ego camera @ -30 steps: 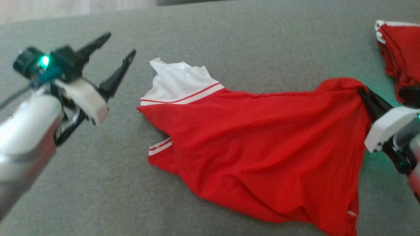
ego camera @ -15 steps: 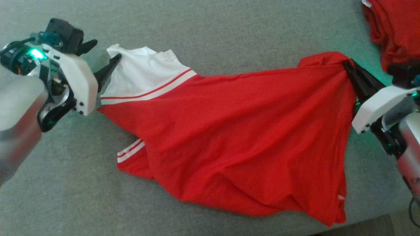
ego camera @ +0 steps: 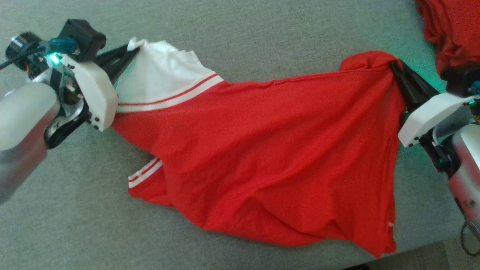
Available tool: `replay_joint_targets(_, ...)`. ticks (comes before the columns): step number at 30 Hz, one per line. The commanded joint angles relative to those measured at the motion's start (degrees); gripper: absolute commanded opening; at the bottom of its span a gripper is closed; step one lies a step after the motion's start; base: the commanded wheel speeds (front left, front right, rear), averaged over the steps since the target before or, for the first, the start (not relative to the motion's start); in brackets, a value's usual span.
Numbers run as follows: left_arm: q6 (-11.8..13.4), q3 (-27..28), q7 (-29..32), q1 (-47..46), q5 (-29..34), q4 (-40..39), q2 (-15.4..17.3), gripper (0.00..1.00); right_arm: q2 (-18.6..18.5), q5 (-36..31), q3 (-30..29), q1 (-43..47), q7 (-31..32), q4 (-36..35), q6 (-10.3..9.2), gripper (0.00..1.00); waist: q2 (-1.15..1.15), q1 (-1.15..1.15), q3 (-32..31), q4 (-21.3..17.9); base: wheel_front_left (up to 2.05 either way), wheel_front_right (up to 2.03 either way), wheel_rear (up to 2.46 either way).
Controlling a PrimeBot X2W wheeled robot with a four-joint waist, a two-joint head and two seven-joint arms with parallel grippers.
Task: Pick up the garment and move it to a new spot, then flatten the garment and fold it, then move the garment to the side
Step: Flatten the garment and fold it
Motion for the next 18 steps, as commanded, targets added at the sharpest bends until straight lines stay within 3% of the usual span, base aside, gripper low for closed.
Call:
replay_joint_targets(1,0.1,2.5,-3.4,-3.9,2.0,-1.3,2.6,0.0,-0.9,-0.5,-0.4,0.0,-1.2,-2.1,-0.05,0.0,0.0,-0.01,-1.1,0.4,0.0,0.0,0.0)
replay_joint_targets(10,0.1,2.8,-21.5,-10.5,6.0,1.8,2.5,0.0,-4.4,4.2,-1.9,-3.5,-0.5,-8.5,-0.05,0.0,0.0,-0.01,-9.0,3.2,0.0,0.0,0.0)
replay_joint_targets(15,0.4,5.8,-24.4,-18.1,10.2,5.5,2.9,0.0,-5.4,5.8,-1.8,-12.1,2.2,-9.2,-0.05,0.0,0.0,-0.01,-9.4,4.3,0.0,0.0,0.0)
replay_joint_targets(18,2.7,9.6,-24.9,-25.0,14.2,7.8,2.4,0.0,-5.6,4.9,-2.4,-21.2,3.0,-7.4,-0.05,0.0,0.0,-0.01,-7.7,5.2,0.0,0.0,0.0)
